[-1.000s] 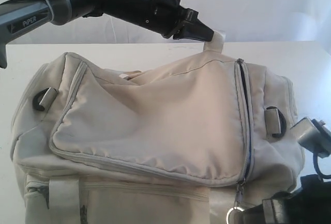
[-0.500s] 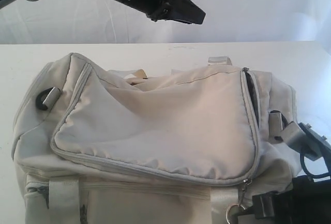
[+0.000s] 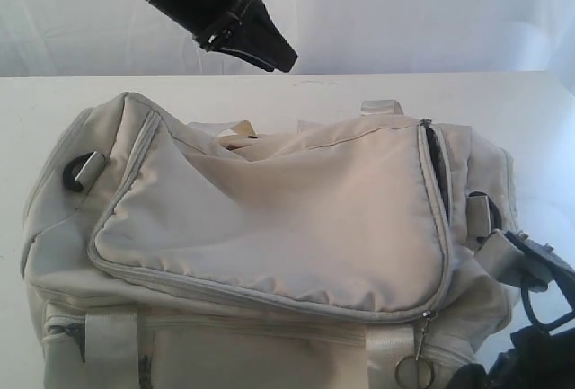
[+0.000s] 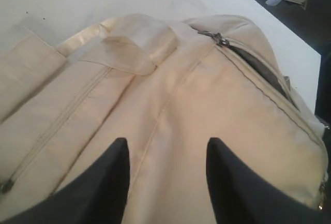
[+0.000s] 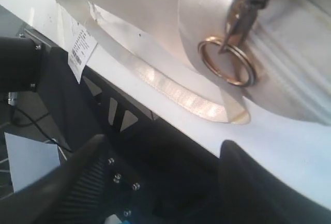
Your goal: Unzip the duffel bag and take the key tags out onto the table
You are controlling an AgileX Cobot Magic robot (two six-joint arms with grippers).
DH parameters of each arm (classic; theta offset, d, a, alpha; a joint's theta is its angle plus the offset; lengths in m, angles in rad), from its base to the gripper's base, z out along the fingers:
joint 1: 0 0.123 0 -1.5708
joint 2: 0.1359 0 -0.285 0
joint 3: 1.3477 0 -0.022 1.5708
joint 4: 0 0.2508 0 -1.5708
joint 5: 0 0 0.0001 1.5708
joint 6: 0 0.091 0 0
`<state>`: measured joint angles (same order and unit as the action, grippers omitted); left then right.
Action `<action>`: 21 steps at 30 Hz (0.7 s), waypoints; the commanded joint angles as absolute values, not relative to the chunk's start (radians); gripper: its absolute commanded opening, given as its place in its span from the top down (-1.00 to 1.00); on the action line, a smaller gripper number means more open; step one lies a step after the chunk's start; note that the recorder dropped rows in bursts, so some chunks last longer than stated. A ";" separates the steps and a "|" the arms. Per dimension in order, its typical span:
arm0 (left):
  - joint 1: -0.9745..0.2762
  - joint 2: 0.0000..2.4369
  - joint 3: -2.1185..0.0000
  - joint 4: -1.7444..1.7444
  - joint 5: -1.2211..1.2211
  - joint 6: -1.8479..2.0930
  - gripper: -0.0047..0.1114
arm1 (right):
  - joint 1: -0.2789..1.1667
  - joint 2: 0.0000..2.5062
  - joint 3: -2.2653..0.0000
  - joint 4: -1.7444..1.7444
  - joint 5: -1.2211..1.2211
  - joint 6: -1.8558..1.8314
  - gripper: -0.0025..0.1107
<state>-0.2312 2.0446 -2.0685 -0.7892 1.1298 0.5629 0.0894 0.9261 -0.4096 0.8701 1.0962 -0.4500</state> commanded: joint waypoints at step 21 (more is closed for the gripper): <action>-0.688 1.346 -0.910 -1.067 0.785 0.917 -0.06 | 0.093 0.937 -0.817 0.424 0.973 -0.249 -0.10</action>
<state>-0.5771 1.3522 -0.9955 -0.9877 0.9937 0.8524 0.0912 0.9324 -0.8085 0.4330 1.0166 -0.2545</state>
